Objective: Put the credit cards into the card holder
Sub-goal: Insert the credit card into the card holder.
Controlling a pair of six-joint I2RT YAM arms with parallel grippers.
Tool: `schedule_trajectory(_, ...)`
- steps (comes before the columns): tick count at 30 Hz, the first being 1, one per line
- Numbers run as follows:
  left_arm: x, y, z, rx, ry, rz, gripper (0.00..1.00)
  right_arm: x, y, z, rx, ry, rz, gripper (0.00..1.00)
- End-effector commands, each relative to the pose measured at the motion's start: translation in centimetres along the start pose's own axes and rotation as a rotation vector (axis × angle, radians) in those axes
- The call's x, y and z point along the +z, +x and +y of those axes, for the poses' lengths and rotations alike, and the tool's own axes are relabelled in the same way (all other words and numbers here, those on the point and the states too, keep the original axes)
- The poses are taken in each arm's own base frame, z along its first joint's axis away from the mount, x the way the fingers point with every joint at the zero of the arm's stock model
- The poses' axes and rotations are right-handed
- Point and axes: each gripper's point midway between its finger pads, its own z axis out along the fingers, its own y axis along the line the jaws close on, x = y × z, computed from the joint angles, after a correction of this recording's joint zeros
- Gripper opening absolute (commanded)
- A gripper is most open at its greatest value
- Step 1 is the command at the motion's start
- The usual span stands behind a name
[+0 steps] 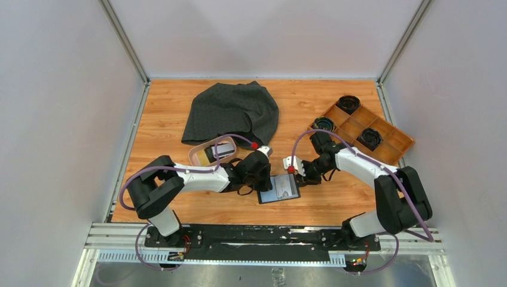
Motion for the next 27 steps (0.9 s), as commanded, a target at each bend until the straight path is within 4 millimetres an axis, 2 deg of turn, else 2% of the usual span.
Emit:
schedule_trajectory(1,0.6,-0.4,-1.0,-0.012,0.031,-0.006,0.0,0.5,0.9,0.3,0.009,-0.02,0.048,0.2)
schedule_trajectory(10,1.6,0.2,-1.3,-0.02,0.035,0.032,0.0,1.4,1.0,0.8,-0.001,-0.051,0.074,0.2)
schedule_trajectory(27,2.6,-0.5,-4.6,-0.046,0.154,0.037,0.01,2.4,0.2,1.6,-0.015,-0.092,0.07,0.2)
